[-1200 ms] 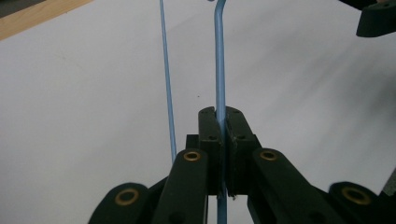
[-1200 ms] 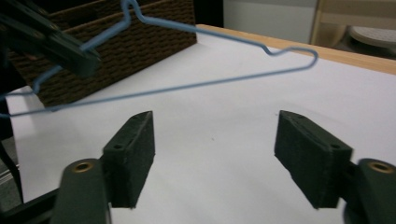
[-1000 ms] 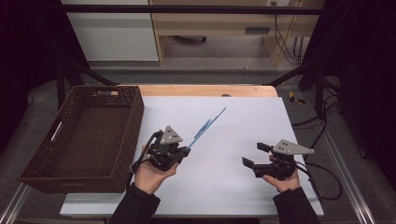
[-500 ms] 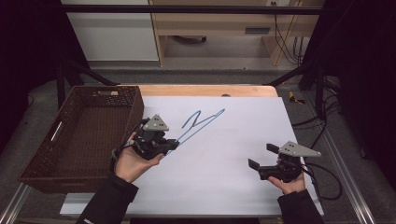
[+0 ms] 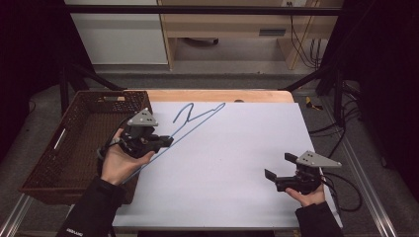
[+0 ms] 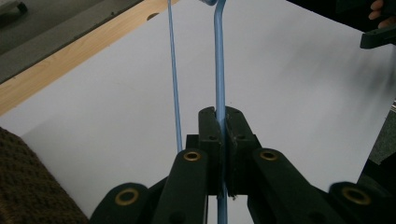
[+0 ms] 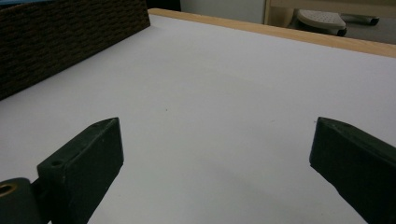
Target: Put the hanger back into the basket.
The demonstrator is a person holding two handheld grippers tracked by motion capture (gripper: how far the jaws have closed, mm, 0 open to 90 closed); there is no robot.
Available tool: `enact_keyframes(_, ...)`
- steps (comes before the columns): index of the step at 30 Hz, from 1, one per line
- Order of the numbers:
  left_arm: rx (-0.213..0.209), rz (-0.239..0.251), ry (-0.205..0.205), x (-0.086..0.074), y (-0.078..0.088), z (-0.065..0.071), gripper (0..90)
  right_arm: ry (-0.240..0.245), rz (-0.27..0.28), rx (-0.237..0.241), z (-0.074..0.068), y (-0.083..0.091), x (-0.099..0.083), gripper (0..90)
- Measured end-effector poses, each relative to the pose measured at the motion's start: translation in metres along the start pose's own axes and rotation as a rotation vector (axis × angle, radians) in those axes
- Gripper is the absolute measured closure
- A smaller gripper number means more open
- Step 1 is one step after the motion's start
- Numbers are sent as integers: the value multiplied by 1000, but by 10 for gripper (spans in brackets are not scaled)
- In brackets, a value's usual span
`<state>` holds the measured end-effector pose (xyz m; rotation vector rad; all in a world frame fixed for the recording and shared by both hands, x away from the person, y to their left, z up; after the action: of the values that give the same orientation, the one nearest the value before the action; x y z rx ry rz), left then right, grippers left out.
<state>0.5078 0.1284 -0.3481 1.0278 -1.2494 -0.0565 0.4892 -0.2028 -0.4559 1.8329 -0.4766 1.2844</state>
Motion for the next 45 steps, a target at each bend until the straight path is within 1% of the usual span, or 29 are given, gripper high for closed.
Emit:
enact_keyframes(4, 26, 8, -5, 3, 12, -12, 873, -6, -5, 4, 0, 0, -1, 33)
enact_keyframes(6, 22, 18, 0, 4, 19, -16, 873, -3, -8, 2, 2, 0, -2, 34)
enact_keyframes(7, 22, 22, 0, 4, 23, -18, 873, -10, -7, 3, 2, 0, -2, 34)
enact_keyframes(12, 25, 14, -4, 0, 39, -30, 873, -16, -2, 6, 2, 0, -1, 34)
enact_keyframes(16, 38, 17, -1, -2, 51, -41, 873, -14, -3, 0, 2, 0, -1, 33)
enact_keyframes(17, 51, 24, -4, -3, 54, -45, 873, -17, -2, 2, 2, 0, -1, 33)
enact_keyframes(19, 52, 43, 9, -3, 60, -52, 873, -17, -2, 2, 2, 0, -1, 32)
enact_keyframes(20, 62, 48, 9, -4, 63, -56, 873, -16, -1, 2, 2, 0, -1, 32)
enact_keyframes(22, 63, 49, 15, -7, 66, -61, 873, -14, -1, -1, 3, 0, -1, 31)
enact_keyframes(23, 76, 46, 15, -9, 69, -67, 873, -14, 0, 0, 3, 1, -1, 31)
enact_keyframes(25, 81, 47, 20, -13, 72, -74, 873, -13, 0, 0, 3, 0, -1, 31)
enact_keyframes(27, 83, 39, 17, -17, 76, -80, 873, -18, -3, 3, 2, 0, -1, 31)
enact_keyframes(31, 97, 48, 31, -25, 84, -92, 872, -17, -3, 4, 2, 0, -1, 31)
enact_keyframes(33, 115, 48, 34, -29, 88, -98, 873, -14, -4, 1, 3, 0, -1, 31)
enact_keyframes(35, 120, 50, 37, -35, 93, -104, 872, -15, -3, 3, 3, 0, -1, 31)
enact_keyframes(36, 128, 52, 40, -37, 96, -107, 873, -15, -3, 2, 3, 0, -1, 31)
enact_keyframes(41, 142, 55, 61, -52, 109, -122, 873, -12, -6, 2, 3, 0, -1, 28)
enact_keyframes(45, 164, 51, 77, -64, 114, -132, 873, -10, -2, -1, 4, 1, 0, 26)
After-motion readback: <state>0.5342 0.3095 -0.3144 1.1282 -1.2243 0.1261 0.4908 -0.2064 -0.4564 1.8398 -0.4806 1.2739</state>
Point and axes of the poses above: each handheld gripper's, and its own axes: y roughly backward along the jaws, x roughly out of its top, z roughly to its right, the point moved 10 cm from there along -y, roughly forward along the jaws, and after that the axes turned 2 degrees about -y, right-handed, at the moved point
